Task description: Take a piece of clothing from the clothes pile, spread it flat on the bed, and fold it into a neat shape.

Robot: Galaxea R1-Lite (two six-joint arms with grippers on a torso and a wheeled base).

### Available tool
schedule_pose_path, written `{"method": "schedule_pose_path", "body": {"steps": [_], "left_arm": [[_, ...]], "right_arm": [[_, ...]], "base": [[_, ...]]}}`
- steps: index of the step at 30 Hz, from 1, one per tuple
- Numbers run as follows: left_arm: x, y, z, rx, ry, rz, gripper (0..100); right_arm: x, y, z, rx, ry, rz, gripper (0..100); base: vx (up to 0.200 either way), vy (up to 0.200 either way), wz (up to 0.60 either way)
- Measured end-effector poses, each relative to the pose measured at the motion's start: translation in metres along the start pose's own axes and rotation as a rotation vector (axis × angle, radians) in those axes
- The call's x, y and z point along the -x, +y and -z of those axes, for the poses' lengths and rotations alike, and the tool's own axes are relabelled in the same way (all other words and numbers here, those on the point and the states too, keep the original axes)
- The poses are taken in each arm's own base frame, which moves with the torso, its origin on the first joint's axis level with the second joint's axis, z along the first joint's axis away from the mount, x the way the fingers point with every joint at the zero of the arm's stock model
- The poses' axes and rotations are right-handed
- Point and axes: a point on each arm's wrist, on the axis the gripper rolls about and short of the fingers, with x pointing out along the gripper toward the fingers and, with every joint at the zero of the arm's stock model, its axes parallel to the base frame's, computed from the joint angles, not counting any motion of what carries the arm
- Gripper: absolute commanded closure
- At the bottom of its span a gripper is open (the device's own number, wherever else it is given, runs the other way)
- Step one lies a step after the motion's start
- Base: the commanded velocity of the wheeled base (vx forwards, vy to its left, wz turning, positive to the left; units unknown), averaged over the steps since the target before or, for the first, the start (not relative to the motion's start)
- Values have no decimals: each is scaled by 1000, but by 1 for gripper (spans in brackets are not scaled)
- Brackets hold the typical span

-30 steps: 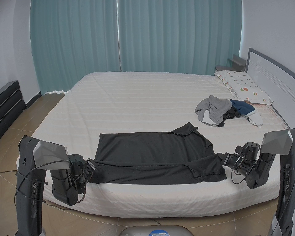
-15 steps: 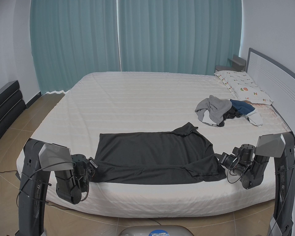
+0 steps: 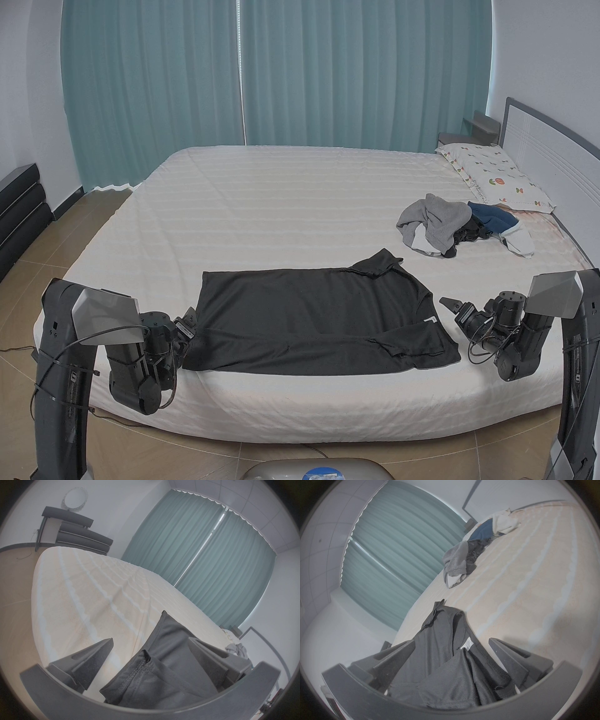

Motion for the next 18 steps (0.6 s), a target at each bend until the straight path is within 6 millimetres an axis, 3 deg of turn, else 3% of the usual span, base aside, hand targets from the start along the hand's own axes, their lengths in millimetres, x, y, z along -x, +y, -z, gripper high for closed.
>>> {"method": "schedule_pose_path", "body": {"steps": [7, 16, 18], "left_arm": [[16, -3, -21, 103, 55, 63, 0], [24, 0, -31, 124, 83, 78, 0], [24, 0, -31, 124, 84, 78, 0]], "right_arm": [[4, -4, -10, -96, 4, -16, 0], [6, -5, -11, -109, 15, -14, 0], [7, -5, -11, -108, 14, -15, 0]], "base": [[171, 0, 0], [200, 0, 0], [0, 0, 0]]}}
